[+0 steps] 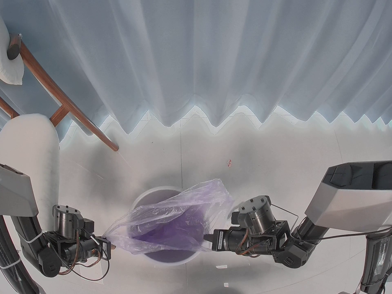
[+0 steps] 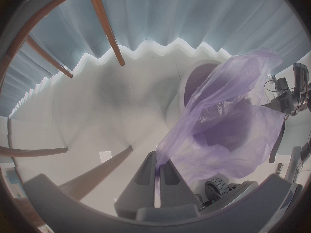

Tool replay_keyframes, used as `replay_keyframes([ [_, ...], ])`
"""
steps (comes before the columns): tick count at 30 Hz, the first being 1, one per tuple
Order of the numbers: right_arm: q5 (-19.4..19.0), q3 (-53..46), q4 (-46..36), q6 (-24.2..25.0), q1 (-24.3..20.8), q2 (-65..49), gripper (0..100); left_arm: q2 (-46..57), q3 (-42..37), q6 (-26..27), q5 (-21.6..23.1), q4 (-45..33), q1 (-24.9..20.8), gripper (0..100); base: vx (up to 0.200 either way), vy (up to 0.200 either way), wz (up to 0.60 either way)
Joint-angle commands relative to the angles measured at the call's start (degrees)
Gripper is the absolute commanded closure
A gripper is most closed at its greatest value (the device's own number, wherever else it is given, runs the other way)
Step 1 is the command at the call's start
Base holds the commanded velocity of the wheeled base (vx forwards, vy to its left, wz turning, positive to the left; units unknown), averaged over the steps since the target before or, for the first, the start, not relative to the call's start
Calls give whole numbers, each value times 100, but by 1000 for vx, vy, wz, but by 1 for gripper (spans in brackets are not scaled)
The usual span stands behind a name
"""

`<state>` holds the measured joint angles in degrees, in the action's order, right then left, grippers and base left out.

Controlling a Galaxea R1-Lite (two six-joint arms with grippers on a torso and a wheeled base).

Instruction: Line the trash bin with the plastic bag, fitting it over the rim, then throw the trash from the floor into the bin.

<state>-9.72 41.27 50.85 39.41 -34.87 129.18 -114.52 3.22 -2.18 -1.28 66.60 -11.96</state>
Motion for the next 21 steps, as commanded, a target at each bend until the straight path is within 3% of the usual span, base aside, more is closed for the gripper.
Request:
replay_keyframes([
  [1, -4, -66, 4, -13, -20, 45, 100, -115, -41, 7, -4, 2, -8, 100, 0, 0, 0],
  [5, -4, -312, 22, -373, -64, 292, 100, -282, -234, 306, -13, 90, 18, 100, 0, 0, 0],
  [11, 49, -312, 13, -487, -55, 423, 100, -501, -322, 438, -74, 248, 45, 100, 0, 0, 0],
  [21, 559, -119, 57, -566, -64, 705, 100, -783, -322, 482, -303, 389, 18, 100, 0, 0, 0],
])
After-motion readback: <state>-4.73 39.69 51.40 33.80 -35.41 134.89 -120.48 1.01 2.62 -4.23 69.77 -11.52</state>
